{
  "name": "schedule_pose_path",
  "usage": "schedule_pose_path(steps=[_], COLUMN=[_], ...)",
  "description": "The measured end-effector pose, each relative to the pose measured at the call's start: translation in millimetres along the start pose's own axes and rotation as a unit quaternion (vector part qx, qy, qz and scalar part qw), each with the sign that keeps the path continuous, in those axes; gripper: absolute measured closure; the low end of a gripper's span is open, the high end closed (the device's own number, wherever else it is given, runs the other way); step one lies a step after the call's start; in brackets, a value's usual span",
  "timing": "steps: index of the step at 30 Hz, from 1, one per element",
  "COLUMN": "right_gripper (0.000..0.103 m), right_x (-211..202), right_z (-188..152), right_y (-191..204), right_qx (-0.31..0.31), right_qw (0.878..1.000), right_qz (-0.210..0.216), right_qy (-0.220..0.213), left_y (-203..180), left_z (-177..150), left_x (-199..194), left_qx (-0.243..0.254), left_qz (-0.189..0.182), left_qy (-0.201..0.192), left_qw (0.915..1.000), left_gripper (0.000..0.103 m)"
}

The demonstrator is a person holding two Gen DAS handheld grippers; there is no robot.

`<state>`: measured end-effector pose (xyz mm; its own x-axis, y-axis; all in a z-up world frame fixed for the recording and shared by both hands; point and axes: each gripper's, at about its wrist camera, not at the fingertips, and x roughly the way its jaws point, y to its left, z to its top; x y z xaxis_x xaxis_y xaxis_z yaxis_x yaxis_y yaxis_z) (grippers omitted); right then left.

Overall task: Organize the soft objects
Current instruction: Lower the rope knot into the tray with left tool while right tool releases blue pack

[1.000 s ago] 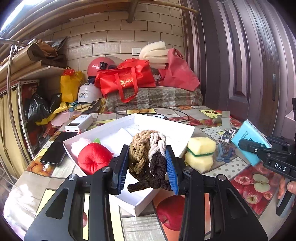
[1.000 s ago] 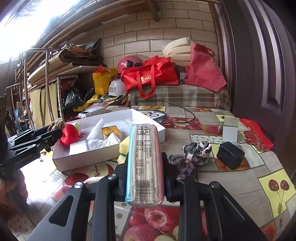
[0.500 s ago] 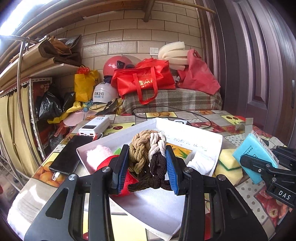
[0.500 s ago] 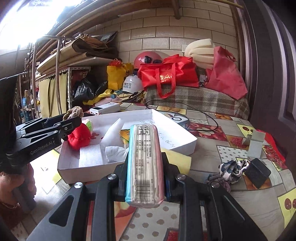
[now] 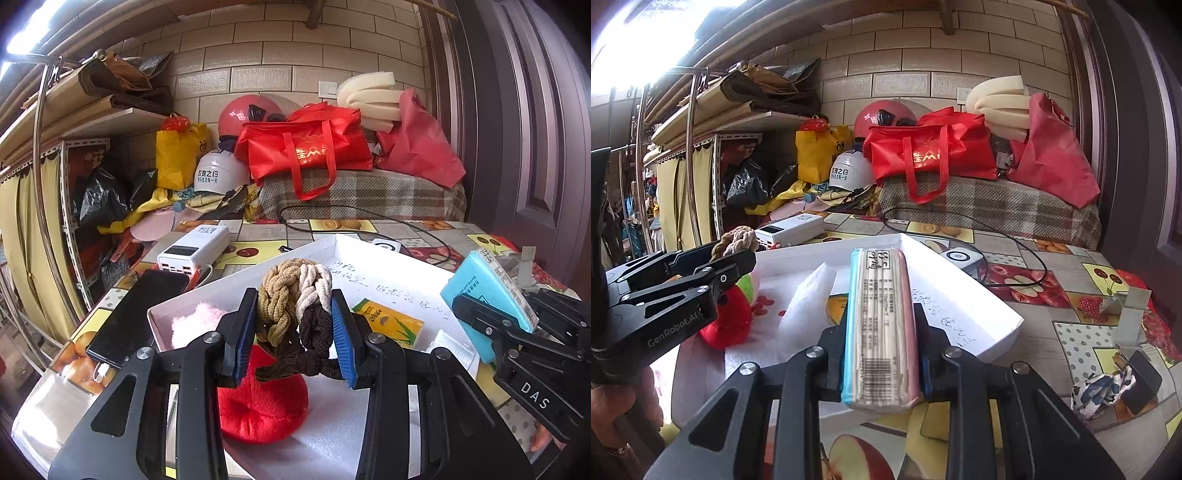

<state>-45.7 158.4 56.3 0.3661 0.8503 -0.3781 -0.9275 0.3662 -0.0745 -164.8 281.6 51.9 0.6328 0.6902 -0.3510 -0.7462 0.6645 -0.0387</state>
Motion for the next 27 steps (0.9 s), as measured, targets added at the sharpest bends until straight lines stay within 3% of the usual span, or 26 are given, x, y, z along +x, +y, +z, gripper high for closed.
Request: schedule_pose_path(steps=[13, 27], right_gripper=[0.076, 0.075], right_x=[58.7, 67.1], right_z=[23.5, 26.8], right_y=[-1.2, -2.7], right_qx=[0.033, 0.038], right_qw=[0.999, 0.998], right_qz=[-0.025, -0.032], right_qy=[0.026, 0.037], left_y=[11.0, -6.5], left_z=[4.3, 4.1], left_x=[36.1, 33.8], left_qx=[-0.035, 0.011], left_qz=[-0.026, -0.012], left_qy=[0.075, 0.071], left_qw=[0.9963, 0.9974], left_gripper=[0.065, 0.065])
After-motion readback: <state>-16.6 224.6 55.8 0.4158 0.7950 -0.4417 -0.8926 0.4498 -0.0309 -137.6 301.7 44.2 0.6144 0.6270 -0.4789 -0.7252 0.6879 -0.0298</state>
